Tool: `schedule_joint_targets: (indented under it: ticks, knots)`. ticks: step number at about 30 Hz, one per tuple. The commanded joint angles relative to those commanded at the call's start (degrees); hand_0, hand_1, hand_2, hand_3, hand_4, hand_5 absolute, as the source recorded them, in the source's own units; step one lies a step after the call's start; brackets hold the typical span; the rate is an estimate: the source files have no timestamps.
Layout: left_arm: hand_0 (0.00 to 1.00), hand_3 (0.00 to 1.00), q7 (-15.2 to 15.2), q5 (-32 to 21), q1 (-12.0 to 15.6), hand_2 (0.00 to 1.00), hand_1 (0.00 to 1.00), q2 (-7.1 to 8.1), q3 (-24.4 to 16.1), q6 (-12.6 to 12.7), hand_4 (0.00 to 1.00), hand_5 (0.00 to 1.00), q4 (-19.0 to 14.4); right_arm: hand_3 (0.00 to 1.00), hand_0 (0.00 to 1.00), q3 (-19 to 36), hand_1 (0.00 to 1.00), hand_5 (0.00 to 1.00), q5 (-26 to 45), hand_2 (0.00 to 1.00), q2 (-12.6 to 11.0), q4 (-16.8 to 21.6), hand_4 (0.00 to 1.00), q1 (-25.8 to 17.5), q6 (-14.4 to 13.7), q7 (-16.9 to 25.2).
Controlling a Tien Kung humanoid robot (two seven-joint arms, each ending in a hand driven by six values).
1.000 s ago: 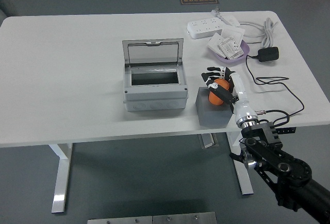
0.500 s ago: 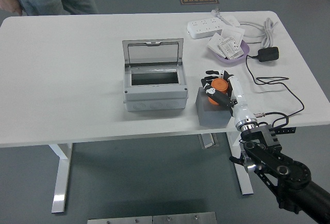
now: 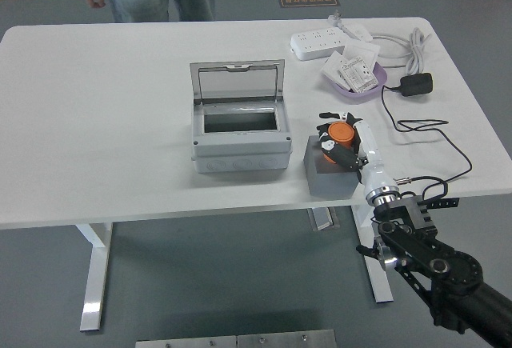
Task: Fetch the battery,place it into the box,close the lid of the box
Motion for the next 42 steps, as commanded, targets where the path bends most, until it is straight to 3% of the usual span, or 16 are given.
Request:
schedule_joint_targets:
  ticks: [2, 3, 8, 9, 14, 15, 20, 21, 32, 33, 42]
  knots:
    - [0.573, 0.555, -0.1, 0.0, 0.0, 0.504, 0.587, 0.01, -0.1, 0.1, 0.523, 0.002, 0.0, 0.582, 0.520, -0.1, 0.511, 0.082, 0.0, 0.501, 0.0, -0.1, 0.285, 0.0, 0.0, -0.1]
    - [0.573, 0.555, -0.2, 0.0, 0.0, 0.504, 0.587, 0.01, -0.2, 0.1, 0.523, 0.002, 0.0, 0.518, 0.510, -0.1, 0.489, 0.081, 0.0, 0.462, 0.0, -0.1, 0.078, 0.0, 0.0, -0.2]
    - [0.573, 0.555, -0.4, 0.1, -0.1, 0.504, 0.587, 0.02, -0.3, 0.3, 0.523, 0.002, 0.0, 0.518, 0.510, -0.2, 0.489, 0.081, -0.1, 0.462, -0.1, -0.1, 0.078, 0.0, 0.0, -0.5]
    - [0.573, 0.555, -0.5, 0.1, -0.1, 0.504, 0.587, 0.02, -0.4, 0.3, 0.523, 0.002, 0.0, 0.418, 0.424, -0.2, 0.402, 0.031, -0.1, 0.389, -0.1, 0.0, 0.002, 0.0, -0.1, -0.6]
    - [0.573, 0.555, -0.6, 0.0, -0.1, 0.504, 0.587, 0.03, -0.5, 0.4, 0.523, 0.002, 0.0, 0.418, 0.424, -0.2, 0.402, 0.031, -0.6, 0.389, -0.1, 0.2, 0.002, 0.1, -0.2, -1.0]
    - [0.573, 0.555, -0.6, 0.0, -0.1, 0.504, 0.587, 0.03, -0.6, 0.4, 0.523, 0.002, 0.0, 0.346, 0.366, -0.2, 0.326, 0.002, -0.7, 0.333, -0.2, 0.3, 0.002, 0.1, -0.2, -1.1]
    - [0.573, 0.555, -0.7, 0.1, -0.1, 0.504, 0.587, 0.04, -0.7, 0.5, 0.523, 0.002, 0.0, 0.346, 0.366, -0.1, 0.326, 0.002, -1.0, 0.333, -0.2, 0.4, 0.002, 0.3, -0.2, -1.2]
    - [0.573, 0.555, -0.7, 0.2, 0.0, 0.504, 0.587, 0.05, -0.8, 0.6, 0.523, 0.002, 0.0, 0.233, 0.262, -0.1, 0.215, 0.002, -1.0, 0.258, -0.2, 0.5, 0.002, 0.3, -0.3, -1.2]
    - [0.573, 0.555, -0.8, 0.9, -0.1, 0.504, 0.587, 0.14, -0.9, 0.8, 0.523, 0.002, 0.0, 0.236, 0.218, 0.9, 0.186, 0.002, -2.0, 0.213, -1.7, 1.5, 0.002, 2.5, -0.5, -1.9]
    - [0.573, 0.555, -0.8, 0.9, -0.2, 0.504, 0.587, 0.15, -0.9, 0.8, 0.523, 0.002, 0.0, 0.236, 0.141, 1.0, 0.176, 0.002, -2.1, 0.243, -1.9, 1.6, 0.002, 2.8, -0.5, -2.0]
    - [0.573, 0.555, -0.7, 1.6, -0.3, 0.504, 0.587, 0.09, -1.2, 0.9, 0.523, 0.002, 0.0, 0.238, 0.143, 1.3, 0.183, 0.002, -4.7, 0.244, -3.3, 2.6, 0.002, 5.4, -0.3, -3.1]
